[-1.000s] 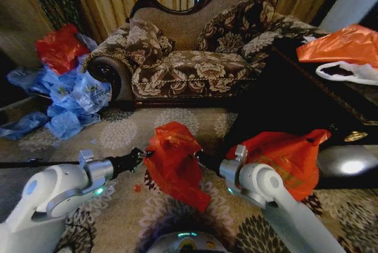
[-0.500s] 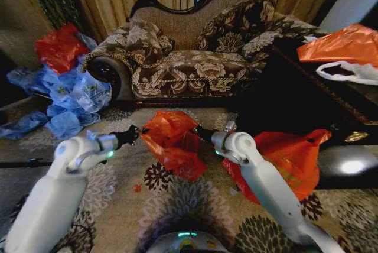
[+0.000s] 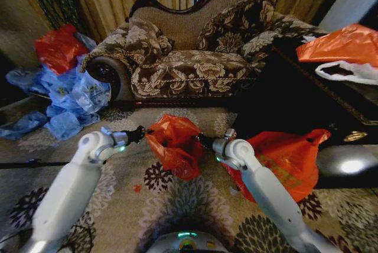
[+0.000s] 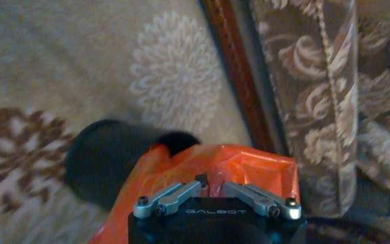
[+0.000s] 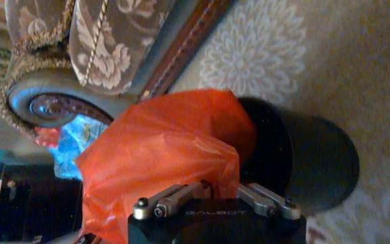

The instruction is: Place a garbage bag over the trash bin.

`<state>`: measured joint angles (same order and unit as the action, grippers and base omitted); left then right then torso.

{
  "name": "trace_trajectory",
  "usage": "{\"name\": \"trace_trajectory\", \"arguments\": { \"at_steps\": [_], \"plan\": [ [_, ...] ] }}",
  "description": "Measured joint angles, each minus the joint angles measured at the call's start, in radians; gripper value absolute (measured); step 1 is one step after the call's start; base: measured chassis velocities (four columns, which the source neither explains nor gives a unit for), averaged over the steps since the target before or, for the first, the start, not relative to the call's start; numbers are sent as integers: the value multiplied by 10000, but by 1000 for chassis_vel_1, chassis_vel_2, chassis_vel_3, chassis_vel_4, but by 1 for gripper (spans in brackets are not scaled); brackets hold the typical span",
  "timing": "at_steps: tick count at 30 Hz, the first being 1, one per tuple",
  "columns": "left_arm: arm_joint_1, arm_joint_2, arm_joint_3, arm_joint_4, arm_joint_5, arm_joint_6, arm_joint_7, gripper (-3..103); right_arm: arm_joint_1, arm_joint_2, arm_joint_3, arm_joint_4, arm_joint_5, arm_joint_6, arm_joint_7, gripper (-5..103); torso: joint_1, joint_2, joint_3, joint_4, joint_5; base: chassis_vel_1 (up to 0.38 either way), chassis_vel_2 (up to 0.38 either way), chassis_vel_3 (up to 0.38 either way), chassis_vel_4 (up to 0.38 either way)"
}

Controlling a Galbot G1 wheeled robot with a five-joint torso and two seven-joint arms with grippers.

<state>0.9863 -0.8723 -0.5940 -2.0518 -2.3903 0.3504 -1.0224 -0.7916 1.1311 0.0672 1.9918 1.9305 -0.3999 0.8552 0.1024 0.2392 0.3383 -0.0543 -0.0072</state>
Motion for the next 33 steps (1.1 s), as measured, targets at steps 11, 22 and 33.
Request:
{"name": "trace_trajectory", "arguments": {
  "at_steps": [11, 22, 33],
  "plan": [
    [902, 395, -979, -1332, -501, -541, -955, 0, -568, -211, -285, 1514, 584, 486, 737, 0, 1, 0, 0, -3, 1, 0, 0, 0, 0],
    [483, 574, -904, -1208, -476, -1030, -1441, 0, -725, -471, -292, 2482, 1226, 1007, 1545, 0, 3, 0, 1, -4, -2, 0, 0, 0, 0],
    [1140, 236, -956, -784, 78, -1025, -1680, 0, -1036, 44, -771, 1438, 652, 690, 1233, 0, 3, 0, 1, -2, 0, 0, 0, 0, 0]
  ]
}}
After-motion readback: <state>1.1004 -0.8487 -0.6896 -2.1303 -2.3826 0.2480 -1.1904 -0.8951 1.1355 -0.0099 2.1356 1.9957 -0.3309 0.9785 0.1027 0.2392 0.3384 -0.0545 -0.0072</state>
